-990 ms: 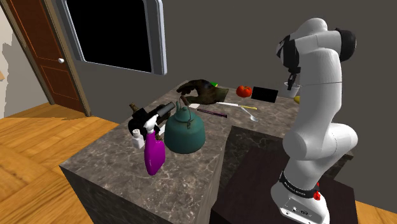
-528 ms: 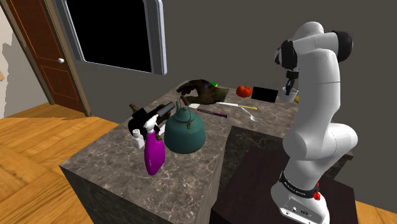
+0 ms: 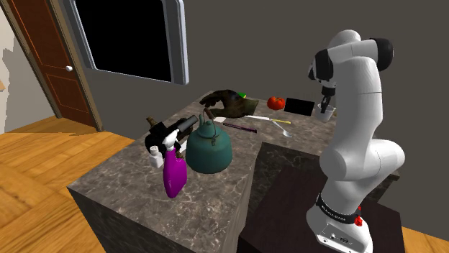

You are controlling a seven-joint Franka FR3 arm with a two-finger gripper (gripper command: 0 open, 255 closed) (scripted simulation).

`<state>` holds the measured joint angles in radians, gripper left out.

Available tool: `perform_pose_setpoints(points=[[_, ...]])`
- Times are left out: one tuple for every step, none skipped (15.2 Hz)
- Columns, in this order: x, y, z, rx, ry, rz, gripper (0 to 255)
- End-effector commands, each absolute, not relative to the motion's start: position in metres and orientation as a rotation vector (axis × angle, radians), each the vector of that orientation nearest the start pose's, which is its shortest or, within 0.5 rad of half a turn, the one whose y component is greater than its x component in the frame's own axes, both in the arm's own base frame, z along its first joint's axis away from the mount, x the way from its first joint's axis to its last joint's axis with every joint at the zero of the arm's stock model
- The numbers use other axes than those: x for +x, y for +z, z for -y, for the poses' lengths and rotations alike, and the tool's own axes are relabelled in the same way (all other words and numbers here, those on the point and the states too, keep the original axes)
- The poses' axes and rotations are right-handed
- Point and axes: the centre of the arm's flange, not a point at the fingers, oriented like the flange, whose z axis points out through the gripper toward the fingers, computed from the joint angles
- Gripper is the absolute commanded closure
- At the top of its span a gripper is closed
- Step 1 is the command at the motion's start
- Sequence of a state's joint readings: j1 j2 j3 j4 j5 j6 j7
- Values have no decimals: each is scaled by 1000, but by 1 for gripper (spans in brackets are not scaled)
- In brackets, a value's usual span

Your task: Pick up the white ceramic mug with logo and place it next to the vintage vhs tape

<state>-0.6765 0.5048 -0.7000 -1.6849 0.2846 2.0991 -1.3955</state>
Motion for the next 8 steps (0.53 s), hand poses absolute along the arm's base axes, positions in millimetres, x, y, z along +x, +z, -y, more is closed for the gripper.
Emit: perform_pose_setpoints(points=[[194,354,635,-3190,95,-86,255],[194,348,635,-3190,95,-86,255],[194,348,635,-3190,96,-86,255],[194,348,635,-3190,95,-86,255],[194,348,635,-3190,95,-86,255],[194,348,635,-3190,95,-86,255],[194,348,635,-3190,95,-86,255],[194,348,635,-3190,95,-86,255]])
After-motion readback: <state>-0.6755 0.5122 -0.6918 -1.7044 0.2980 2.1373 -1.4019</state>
